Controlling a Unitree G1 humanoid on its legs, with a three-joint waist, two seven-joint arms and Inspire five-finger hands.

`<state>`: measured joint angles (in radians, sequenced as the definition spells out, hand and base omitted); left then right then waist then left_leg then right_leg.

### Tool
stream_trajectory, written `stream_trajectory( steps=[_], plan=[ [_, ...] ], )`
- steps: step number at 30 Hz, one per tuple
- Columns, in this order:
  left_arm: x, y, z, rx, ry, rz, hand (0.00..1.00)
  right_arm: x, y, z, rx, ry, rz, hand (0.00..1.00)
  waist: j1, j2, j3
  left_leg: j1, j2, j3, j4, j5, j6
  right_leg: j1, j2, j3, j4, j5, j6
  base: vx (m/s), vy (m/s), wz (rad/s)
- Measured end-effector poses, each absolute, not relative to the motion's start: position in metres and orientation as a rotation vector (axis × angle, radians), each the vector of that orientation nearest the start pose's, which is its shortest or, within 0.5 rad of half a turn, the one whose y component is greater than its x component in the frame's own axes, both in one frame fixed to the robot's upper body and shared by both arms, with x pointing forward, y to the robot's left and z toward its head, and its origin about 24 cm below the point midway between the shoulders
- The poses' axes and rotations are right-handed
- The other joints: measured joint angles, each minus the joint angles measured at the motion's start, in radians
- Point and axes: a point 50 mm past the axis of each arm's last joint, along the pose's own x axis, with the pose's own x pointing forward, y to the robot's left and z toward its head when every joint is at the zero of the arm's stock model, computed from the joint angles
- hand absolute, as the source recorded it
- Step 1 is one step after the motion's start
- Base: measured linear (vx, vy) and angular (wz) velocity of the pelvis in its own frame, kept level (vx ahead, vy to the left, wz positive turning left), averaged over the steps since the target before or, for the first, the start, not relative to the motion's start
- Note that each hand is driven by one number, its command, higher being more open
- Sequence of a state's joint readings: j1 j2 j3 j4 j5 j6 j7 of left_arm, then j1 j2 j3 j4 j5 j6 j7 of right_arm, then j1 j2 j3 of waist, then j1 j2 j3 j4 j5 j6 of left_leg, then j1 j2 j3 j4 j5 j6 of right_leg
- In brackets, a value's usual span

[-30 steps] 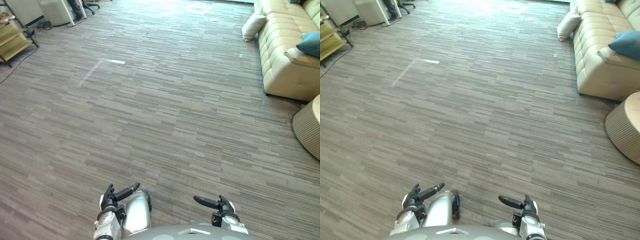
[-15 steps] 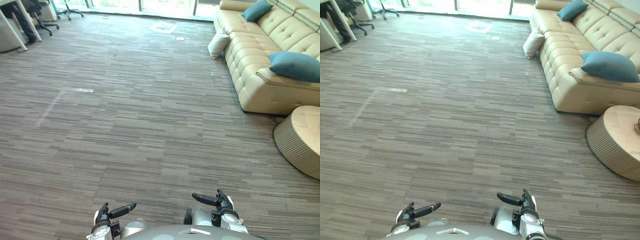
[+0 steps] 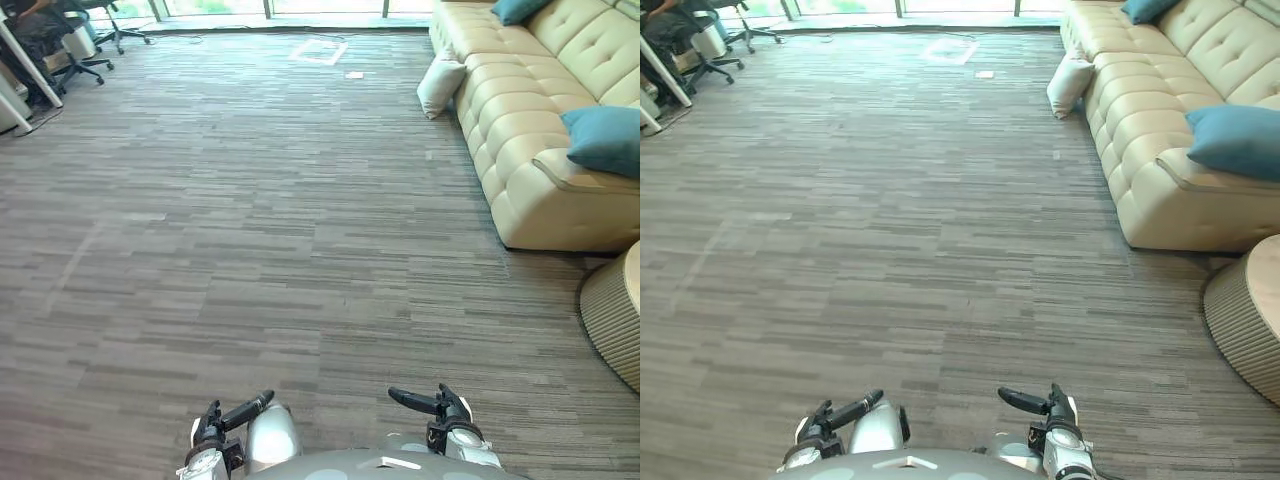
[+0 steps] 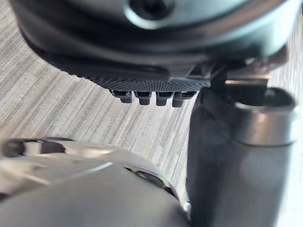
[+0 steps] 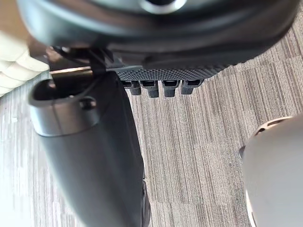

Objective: Pick up cushions and gather them together orderly.

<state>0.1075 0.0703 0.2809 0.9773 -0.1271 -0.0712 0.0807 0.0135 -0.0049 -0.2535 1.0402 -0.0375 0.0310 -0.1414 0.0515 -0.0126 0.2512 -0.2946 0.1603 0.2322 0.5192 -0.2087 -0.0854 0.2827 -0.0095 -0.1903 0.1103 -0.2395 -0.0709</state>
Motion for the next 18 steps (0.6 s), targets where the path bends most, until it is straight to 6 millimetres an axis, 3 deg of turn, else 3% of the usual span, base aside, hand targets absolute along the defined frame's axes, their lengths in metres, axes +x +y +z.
stream_trajectory(
  steps=[1, 2, 3, 4, 6, 7, 8, 9, 10, 11, 12, 13, 15, 17, 18],
  plan=[
    [0.097, 0.223, -0.151, -0.131, 0.973, 0.471, 1.00, 0.114, -0.189, -0.158, 0.018, 1.093, -0.345, 1.00, 0.001, 0.003, -0.001, -0.009, -0.026, -0.006, -0.151, 0.053, -0.005, 0.027, -0.005, 0.014, -0.027, -0.012, 0.020, 0.47, 0.173, -0.39],
    [0.097, 0.223, -0.151, -0.131, 0.972, 0.471, 1.00, 0.114, -0.189, -0.158, 0.016, 1.093, -0.344, 1.00, 0.001, 0.005, 0.000, -0.011, -0.030, -0.005, -0.179, 0.064, -0.004, 0.034, -0.006, 0.017, -0.031, -0.015, 0.024, 0.53, 0.217, -0.47],
    [0.095, 0.223, -0.152, -0.137, 0.976, 0.478, 1.00, 0.113, -0.193, -0.159, 0.000, 1.101, -0.343, 1.00, 0.007, 0.010, -0.002, -0.025, -0.041, -0.017, -0.237, 0.156, 0.018, 0.075, -0.012, 0.045, -0.044, -0.052, 0.052, 0.60, 0.246, -0.48],
    [0.095, 0.225, -0.151, -0.143, 0.974, 0.487, 1.00, 0.110, -0.188, -0.160, 0.008, 1.115, -0.339, 1.00, 0.020, -0.008, -0.013, -0.031, -0.063, -0.015, -0.192, 0.192, 0.037, 0.089, -0.040, 0.060, -0.036, -0.077, 0.059, 0.62, 0.245, -0.57],
    [0.094, 0.228, -0.151, -0.135, 0.975, 0.494, 1.00, 0.104, -0.184, -0.163, 0.018, 1.135, -0.337, 1.00, 0.024, -0.029, -0.037, -0.043, -0.075, -0.018, -0.109, 0.195, 0.071, 0.058, -0.076, 0.080, 0.086, -0.083, 0.056, 0.57, 0.226, -0.36],
    [0.092, 0.229, -0.152, -0.132, 0.983, 0.496, 1.00, 0.103, -0.182, -0.163, 0.023, 1.137, -0.336, 1.00, 0.024, -0.035, -0.041, -0.036, -0.084, -0.014, -0.088, 0.174, 0.090, 0.030, -0.090, 0.086, 0.170, -0.085, 0.059, 0.73, 0.300, -0.22],
    [0.091, 0.234, -0.152, -0.115, 0.994, 0.500, 1.00, 0.105, -0.179, -0.163, 0.029, 1.133, -0.331, 1.00, 0.021, -0.058, -0.049, -0.004, -0.103, 0.000, -0.070, 0.127, 0.104, -0.057, -0.132, 0.095, 0.394, -0.068, 0.089, 0.59, 0.245, -0.12],
    [0.092, 0.237, -0.151, -0.098, 1.000, 0.492, 1.00, 0.107, -0.179, -0.162, 0.027, 1.127, -0.324, 1.00, 0.018, -0.073, -0.045, 0.036, -0.125, 0.006, -0.064, 0.085, 0.115, -0.123, -0.170, 0.113, 0.587, 0.002, 0.152, 0.70, 0.265, 0.04],
    [0.089, 0.238, -0.153, -0.072, 1.028, 0.475, 1.00, 0.110, -0.179, -0.162, 0.025, 1.119, -0.320, 1.00, 0.010, -0.076, -0.043, 0.107, -0.147, 0.004, -0.058, 0.036, 0.119, -0.200, -0.217, 0.112, 0.819, 0.087, 0.182, 0.58, 0.188, 0.09],
    [0.088, 0.237, -0.154, -0.067, 1.040, 0.474, 1.00, 0.111, -0.180, -0.161, 0.020, 1.113, -0.318, 1.00, 0.007, -0.073, -0.041, 0.143, -0.153, 0.003, -0.060, 0.018, 0.120, -0.221, -0.234, 0.097, 0.887, 0.081, 0.174, 0.69, 0.194, 0.08],
    [0.083, 0.233, -0.156, -0.050, 1.070, 0.454, 1.00, 0.114, -0.183, -0.159, -0.011, 1.090, -0.299, 1.00, -0.002, -0.050, -0.037, 0.265, -0.155, -0.003, -0.098, -0.033, 0.130, -0.283, -0.272, 0.019, 0.993, 0.040, 0.111, 0.68, 0.145, -0.02],
    [0.080, 0.231, -0.157, -0.040, 1.079, 0.442, 1.00, 0.116, -0.184, -0.158, -0.027, 1.077, -0.287, 1.00, -0.005, -0.043, -0.040, 0.321, -0.154, -0.006, -0.137, -0.043, 0.127, -0.323, -0.272, -0.012, 0.993, 0.020, 0.081, 0.53, 0.086, -0.01],
    [0.081, 0.230, -0.158, -0.013, 1.088, 0.407, 1.00, 0.124, -0.186, -0.154, -0.070, 1.036, -0.260, 1.00, -0.022, -0.033, -0.039, 0.415, -0.141, -0.025, -0.224, -0.049, 0.120, -0.413, -0.249, -0.091, 0.891, -0.027, 0.070, 0.52, -0.011, 0.22],
    [0.084, 0.227, -0.158, 0.014, 1.091, 0.371, 1.00, 0.137, -0.188, -0.150, -0.076, 1.000, -0.252, 1.00, -0.042, -0.018, -0.031, 0.505, -0.106, -0.035, -0.301, -0.065, 0.097, -0.527, -0.172, -0.135, 0.640, -0.028, 0.084, 0.55, -0.085, 0.26],
    [0.086, 0.227, -0.158, 0.035, 1.093, 0.350, 1.00, 0.142, -0.188, -0.148, -0.077, 0.987, -0.249, 1.00, -0.058, -0.019, -0.030, 0.543, -0.095, -0.041, -0.344, -0.074, 0.081, -0.566, -0.132, -0.137, 0.449, 0.017, 0.115, 0.45, -0.109, 0.16]
  ],
)
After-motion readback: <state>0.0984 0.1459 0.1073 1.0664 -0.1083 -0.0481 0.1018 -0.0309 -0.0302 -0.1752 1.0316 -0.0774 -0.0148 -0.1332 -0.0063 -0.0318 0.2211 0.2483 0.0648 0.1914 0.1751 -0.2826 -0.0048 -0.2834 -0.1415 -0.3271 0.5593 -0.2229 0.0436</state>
